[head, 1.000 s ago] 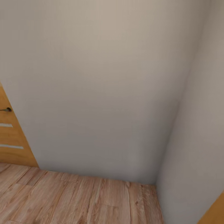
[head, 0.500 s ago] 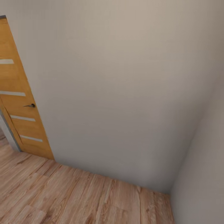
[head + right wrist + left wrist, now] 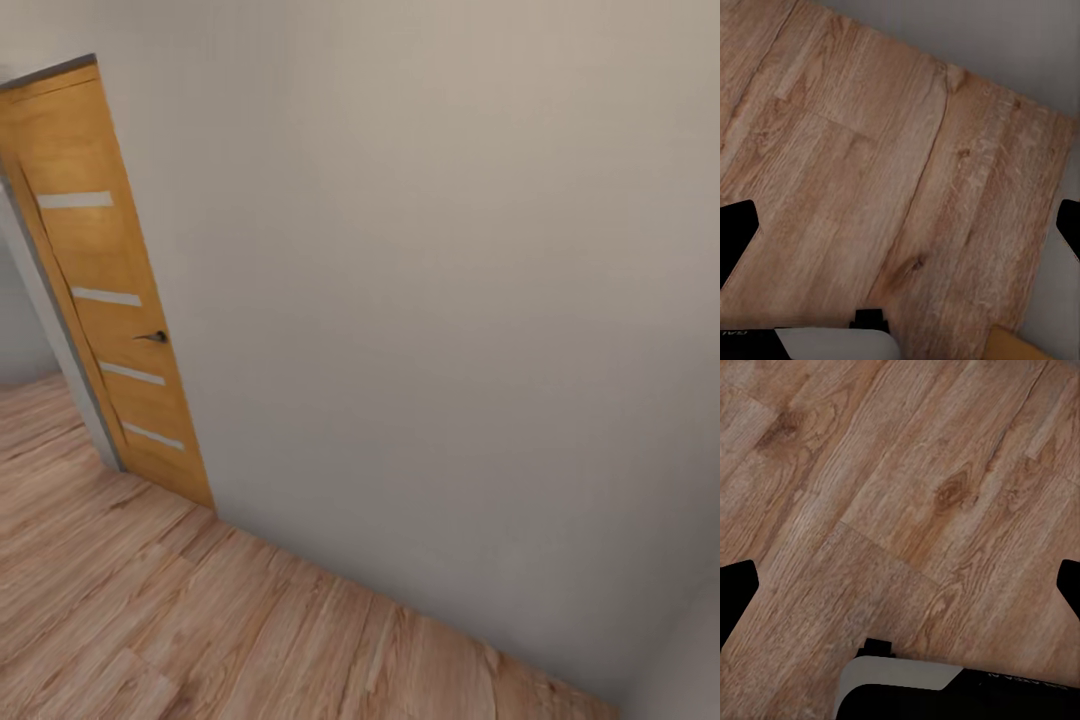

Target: Move the two storage containers from the living room to the garage. In the garage, place one container on the floor and stack the other container on top of it (either order is fine).

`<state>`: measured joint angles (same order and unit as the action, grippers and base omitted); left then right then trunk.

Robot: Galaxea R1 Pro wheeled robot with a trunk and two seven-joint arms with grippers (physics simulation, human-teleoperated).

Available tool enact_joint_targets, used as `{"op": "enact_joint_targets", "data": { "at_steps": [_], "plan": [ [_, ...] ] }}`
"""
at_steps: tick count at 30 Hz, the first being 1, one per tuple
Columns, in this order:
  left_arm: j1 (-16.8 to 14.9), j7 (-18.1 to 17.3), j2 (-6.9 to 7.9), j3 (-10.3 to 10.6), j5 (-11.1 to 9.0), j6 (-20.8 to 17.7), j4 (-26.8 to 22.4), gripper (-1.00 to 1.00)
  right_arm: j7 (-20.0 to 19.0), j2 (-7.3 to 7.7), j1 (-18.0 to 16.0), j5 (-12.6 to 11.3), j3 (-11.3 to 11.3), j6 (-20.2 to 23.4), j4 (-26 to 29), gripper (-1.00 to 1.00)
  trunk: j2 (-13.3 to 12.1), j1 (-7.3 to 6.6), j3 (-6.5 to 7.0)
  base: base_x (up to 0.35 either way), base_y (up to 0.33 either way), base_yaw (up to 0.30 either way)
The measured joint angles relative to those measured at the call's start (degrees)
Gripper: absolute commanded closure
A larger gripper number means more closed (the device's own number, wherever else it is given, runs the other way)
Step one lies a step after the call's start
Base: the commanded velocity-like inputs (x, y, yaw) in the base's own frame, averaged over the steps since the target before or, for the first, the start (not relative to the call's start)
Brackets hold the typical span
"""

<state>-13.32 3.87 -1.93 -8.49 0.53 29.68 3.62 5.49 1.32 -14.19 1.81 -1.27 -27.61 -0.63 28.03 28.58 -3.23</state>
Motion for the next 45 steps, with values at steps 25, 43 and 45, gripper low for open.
{"op": "enact_joint_targets", "data": {
  "at_steps": [25, 43, 45],
  "plan": [
    [0.00, 0.00, 0.09, 0.00, 0.00, -0.02, 0.00, -1.00, 0.00, 0.00, 0.01, 0.00, 0.00, 0.00, 0.00, -1.00, 0.00, 0.00, 0.00, 0.321, 0.000, 0.299],
    [0.00, 0.02, 0.09, -0.09, 0.00, 0.00, 0.00, -1.00, 0.00, 0.00, 0.00, 0.06, 0.00, 0.00, 0.00, -1.00, 0.00, 0.01, 0.00, 0.307, 0.000, 0.299],
    [0.00, 0.01, 0.09, -0.09, 0.00, 0.00, 0.00, -1.00, -0.01, 0.00, 0.00, 0.07, -0.02, 0.00, 0.00, -1.00, -0.01, 0.02, 0.00, 0.106, 0.000, 0.299]
  ]
}}
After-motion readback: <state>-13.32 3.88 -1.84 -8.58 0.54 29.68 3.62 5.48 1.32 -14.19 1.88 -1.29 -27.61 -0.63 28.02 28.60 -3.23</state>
